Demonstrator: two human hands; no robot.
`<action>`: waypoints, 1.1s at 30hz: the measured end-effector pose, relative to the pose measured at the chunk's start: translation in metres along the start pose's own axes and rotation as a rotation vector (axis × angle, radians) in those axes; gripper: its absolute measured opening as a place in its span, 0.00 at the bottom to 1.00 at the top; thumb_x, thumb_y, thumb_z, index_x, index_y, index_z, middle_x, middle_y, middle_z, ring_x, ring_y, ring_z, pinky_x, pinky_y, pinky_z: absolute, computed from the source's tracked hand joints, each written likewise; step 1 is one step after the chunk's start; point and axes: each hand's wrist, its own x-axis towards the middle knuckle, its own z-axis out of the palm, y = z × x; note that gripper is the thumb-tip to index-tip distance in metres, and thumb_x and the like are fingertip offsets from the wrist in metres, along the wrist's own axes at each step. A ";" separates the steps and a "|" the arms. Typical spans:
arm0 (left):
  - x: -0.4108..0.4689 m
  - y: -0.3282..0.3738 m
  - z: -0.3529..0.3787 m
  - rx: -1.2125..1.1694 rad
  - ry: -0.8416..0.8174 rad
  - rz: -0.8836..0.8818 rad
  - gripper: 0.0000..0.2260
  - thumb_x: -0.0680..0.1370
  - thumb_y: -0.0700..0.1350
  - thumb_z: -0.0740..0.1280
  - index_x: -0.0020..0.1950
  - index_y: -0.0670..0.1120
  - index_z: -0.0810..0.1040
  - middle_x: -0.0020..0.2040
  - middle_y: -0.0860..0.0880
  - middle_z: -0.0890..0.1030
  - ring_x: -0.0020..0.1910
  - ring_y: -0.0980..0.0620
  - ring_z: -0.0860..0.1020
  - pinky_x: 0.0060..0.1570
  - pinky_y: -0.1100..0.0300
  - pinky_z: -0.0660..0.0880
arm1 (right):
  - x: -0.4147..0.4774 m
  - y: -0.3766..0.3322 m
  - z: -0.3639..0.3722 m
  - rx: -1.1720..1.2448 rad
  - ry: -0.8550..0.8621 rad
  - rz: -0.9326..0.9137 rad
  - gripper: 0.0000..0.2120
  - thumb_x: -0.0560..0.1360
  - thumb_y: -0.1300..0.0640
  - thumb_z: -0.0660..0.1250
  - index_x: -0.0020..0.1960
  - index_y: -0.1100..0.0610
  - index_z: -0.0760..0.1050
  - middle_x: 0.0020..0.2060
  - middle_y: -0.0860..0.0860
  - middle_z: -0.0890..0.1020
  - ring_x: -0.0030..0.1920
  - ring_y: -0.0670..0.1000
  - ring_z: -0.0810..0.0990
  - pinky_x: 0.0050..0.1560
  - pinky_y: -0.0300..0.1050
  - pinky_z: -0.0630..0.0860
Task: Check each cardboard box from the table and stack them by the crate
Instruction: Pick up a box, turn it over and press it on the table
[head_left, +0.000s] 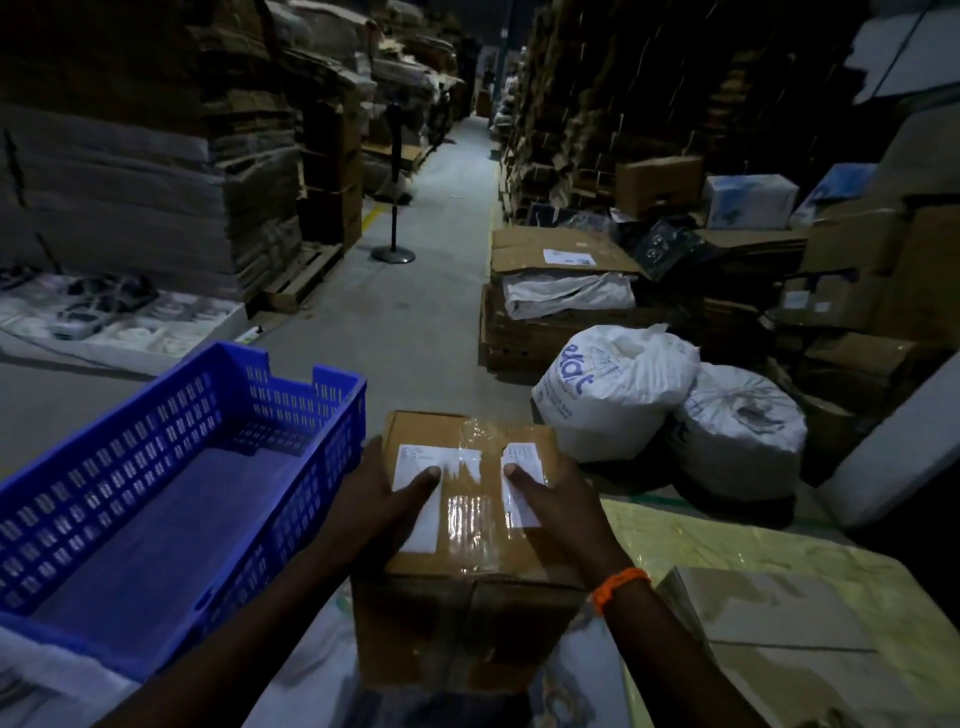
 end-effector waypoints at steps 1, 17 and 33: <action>0.000 0.000 0.001 -0.045 -0.007 0.018 0.30 0.74 0.61 0.70 0.71 0.51 0.67 0.52 0.58 0.76 0.52 0.58 0.79 0.47 0.65 0.75 | -0.002 0.000 -0.001 0.018 -0.002 0.009 0.36 0.70 0.31 0.72 0.69 0.51 0.72 0.59 0.50 0.83 0.56 0.52 0.83 0.61 0.52 0.79; 0.006 0.003 0.016 -0.276 0.163 0.190 0.36 0.69 0.64 0.77 0.70 0.57 0.65 0.61 0.57 0.75 0.59 0.57 0.77 0.55 0.59 0.76 | -0.025 0.012 -0.016 0.321 0.284 -0.074 0.36 0.72 0.29 0.67 0.70 0.52 0.69 0.60 0.51 0.79 0.52 0.48 0.78 0.48 0.45 0.75; 0.014 -0.017 0.000 -0.426 0.184 0.112 0.32 0.68 0.63 0.76 0.67 0.50 0.73 0.61 0.53 0.77 0.59 0.56 0.77 0.52 0.60 0.74 | -0.005 0.020 0.001 0.352 0.119 -0.159 0.19 0.79 0.52 0.72 0.67 0.44 0.71 0.63 0.49 0.79 0.58 0.45 0.79 0.46 0.31 0.74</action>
